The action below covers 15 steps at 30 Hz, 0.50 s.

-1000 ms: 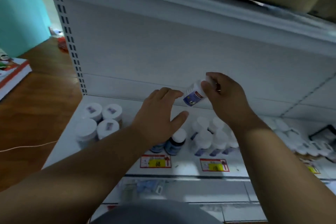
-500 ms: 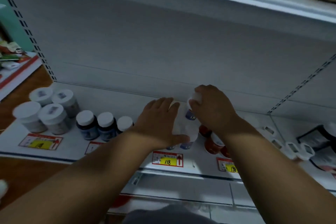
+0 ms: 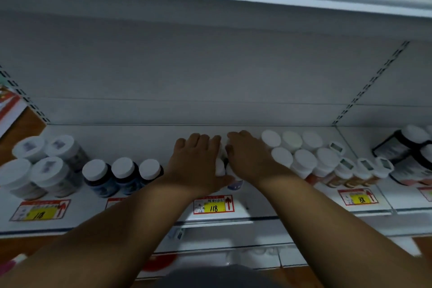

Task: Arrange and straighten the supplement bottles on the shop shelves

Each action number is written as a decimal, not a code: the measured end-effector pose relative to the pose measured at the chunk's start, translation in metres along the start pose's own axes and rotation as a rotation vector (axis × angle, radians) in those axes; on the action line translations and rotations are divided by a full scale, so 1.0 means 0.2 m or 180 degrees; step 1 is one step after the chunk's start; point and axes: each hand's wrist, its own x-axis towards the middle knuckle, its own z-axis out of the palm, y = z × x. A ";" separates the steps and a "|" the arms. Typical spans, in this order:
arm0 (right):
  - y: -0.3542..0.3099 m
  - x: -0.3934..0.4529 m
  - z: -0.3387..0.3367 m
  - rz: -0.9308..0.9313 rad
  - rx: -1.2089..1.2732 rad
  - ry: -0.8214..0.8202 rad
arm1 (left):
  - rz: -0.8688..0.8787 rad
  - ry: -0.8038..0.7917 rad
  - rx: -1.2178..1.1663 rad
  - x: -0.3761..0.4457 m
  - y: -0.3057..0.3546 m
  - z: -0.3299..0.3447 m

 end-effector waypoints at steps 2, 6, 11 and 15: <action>-0.01 -0.01 -0.01 0.0020 0.0008 -0.0021 | -0.0002 0.0028 -0.0001 0.00 0.00 0.01; -0.04 -0.03 -0.02 0.0122 0.0058 -0.0070 | -0.0009 -0.0048 -0.0109 0.02 0.00 0.01; -0.05 -0.12 -0.03 0.0320 0.0450 0.0782 | 0.0096 -0.0116 -0.0388 0.00 -0.01 -0.04; -0.05 -0.27 -0.04 0.0201 0.0837 0.1609 | 0.0362 0.0252 -0.0792 -0.02 0.03 -0.14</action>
